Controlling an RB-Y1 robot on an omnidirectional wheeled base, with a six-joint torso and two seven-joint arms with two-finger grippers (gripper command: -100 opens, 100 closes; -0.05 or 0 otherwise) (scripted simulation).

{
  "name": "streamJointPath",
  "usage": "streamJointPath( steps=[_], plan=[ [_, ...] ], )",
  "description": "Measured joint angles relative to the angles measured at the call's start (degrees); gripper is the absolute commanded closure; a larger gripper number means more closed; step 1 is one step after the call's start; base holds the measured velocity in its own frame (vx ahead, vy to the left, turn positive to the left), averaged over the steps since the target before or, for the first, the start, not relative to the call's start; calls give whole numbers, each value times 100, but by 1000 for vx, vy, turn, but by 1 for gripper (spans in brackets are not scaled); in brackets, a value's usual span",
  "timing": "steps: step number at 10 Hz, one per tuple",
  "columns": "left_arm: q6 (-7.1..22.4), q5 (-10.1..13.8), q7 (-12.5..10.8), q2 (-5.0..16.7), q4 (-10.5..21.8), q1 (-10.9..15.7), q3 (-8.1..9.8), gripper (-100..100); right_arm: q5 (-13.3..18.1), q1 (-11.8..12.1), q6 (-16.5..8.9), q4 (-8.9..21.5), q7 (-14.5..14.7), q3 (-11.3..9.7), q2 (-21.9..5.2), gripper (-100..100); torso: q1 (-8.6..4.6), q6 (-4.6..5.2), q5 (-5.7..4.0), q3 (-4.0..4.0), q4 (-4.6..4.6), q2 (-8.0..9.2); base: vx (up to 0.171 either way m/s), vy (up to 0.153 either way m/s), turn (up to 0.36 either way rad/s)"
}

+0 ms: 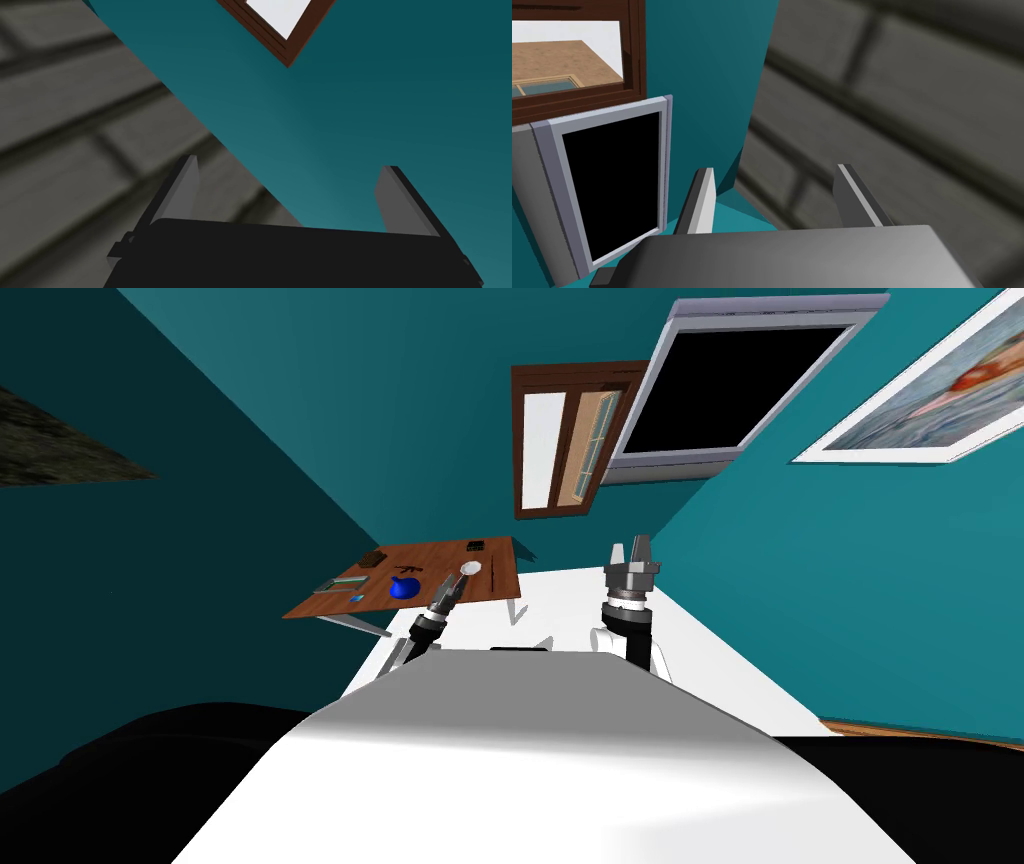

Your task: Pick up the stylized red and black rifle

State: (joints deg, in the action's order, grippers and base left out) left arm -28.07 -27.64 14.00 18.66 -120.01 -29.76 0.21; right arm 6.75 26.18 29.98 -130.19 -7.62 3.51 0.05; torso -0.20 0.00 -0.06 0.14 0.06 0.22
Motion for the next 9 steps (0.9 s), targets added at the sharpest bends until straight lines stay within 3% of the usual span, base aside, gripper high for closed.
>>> streamJointPath(
  steps=[9],
  plan=[
    [-220, -1450, 743, 521, 647, -33, -200, -100, 0, 0, 0, 0, 0, 0, 0, 0, 6, 2, 2, -9, -4, -16, -20, -57, -64]
  ],
)
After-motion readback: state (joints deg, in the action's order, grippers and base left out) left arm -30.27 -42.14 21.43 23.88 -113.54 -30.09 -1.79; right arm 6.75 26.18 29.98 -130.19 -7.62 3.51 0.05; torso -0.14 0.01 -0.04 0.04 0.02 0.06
